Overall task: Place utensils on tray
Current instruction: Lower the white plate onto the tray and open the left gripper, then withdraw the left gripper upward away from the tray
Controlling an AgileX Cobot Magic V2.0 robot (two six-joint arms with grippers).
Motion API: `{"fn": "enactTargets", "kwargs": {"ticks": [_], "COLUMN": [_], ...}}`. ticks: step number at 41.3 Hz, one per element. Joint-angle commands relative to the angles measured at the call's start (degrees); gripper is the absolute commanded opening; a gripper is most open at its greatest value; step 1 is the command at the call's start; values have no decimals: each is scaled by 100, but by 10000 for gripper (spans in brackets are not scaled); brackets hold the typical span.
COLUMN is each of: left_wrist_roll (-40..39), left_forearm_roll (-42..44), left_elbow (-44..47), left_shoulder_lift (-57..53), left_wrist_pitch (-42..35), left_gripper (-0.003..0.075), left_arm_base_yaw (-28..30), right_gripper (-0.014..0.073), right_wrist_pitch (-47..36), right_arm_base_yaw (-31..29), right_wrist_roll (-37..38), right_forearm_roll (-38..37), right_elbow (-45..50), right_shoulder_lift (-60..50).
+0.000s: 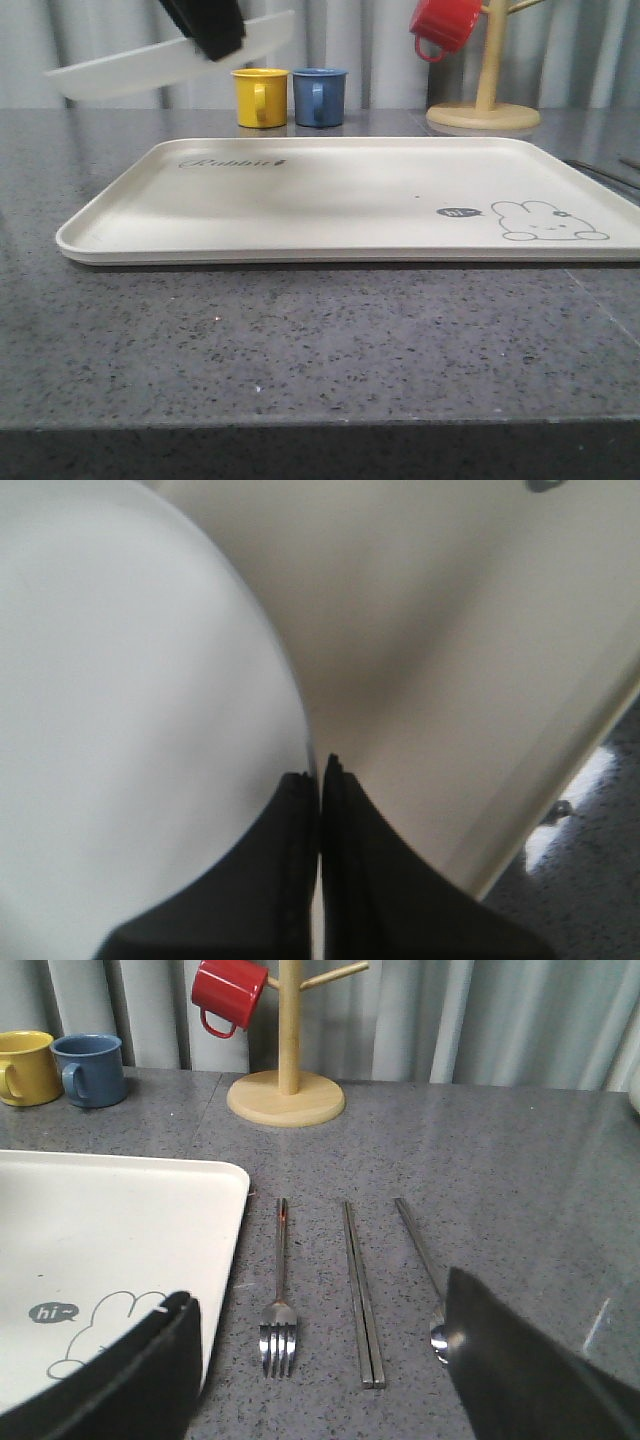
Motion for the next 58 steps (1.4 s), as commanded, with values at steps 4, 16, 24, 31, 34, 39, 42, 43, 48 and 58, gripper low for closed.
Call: {"fn": "enactTargets", "kwargs": {"ticks": [4, 16, 24, 31, 34, 39, 42, 43, 48, 58], "left_wrist_roll": [-45, -45, -45, -134, -328, -339, -347, -347, -524, -544], "left_forearm_roll": [-47, -243, -408, -423, -423, -423, -413, -413, -413, -601], "left_elbow": [-196, -196, -196, -267, -387, -523, -563, -563, -549, -50], "left_shoulder_lift": [176, 677, 715, 677, 557, 248, 35, -29, -357, -1094], "left_wrist_pitch": [-206, -452, -452, -416, -432, -473, -458, -444, -262, -194], "left_gripper": [-19, -18, 153, 365, 351, 274, 197, 182, 50, -19], "left_arm_base_yaw": [-290, -275, -275, -275, -275, -215, -31, 35, 615, 1955], "right_gripper": [537, 537, 537, 537, 537, 537, 537, 537, 537, 537], "right_wrist_pitch": [-506, -506, -506, -506, -506, -506, -506, -506, -506, -506], "right_arm_base_yaw": [-38, -38, -38, -38, -38, -38, -38, -38, -38, -38], "right_wrist_roll": [0, 0, 0, 0, 0, 0, 0, 0, 0, 0], "right_forearm_roll": [-24, -24, -24, -24, -24, -24, -24, -24, -24, -24], "right_elbow": [-195, -195, -195, -195, -195, -195, -195, -195, -195, -195], "right_shoulder_lift": [98, 98, 98, 98, 98, 98, 98, 98, 98, 98]}}
